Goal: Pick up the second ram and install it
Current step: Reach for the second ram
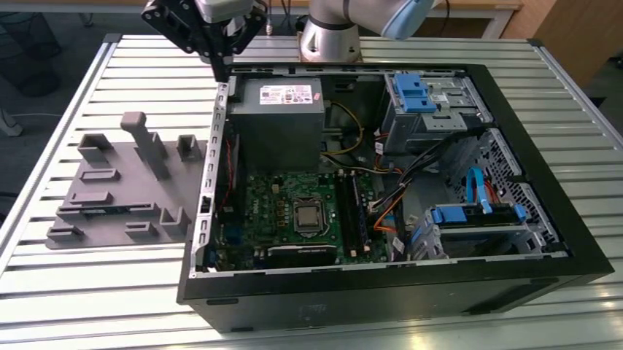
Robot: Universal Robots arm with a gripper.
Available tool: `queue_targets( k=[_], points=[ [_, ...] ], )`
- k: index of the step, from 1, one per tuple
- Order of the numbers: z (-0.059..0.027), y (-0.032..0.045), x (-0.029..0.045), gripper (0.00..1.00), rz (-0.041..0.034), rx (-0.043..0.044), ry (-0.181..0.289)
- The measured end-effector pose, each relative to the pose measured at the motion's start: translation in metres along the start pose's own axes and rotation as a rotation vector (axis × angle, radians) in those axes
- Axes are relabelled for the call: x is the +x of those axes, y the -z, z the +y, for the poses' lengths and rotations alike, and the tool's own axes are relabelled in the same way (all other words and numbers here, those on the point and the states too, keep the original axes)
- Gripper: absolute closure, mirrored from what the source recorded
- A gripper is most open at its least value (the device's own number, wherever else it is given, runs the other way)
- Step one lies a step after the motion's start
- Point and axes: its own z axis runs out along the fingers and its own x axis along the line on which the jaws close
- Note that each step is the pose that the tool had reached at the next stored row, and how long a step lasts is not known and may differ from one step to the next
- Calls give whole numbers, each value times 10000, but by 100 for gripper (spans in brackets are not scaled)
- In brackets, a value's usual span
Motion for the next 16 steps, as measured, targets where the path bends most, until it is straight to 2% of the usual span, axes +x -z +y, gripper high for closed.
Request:
queue_targets(
  k=[16],
  points=[
    [-5,1,61,89,0,0,0]
  ],
)
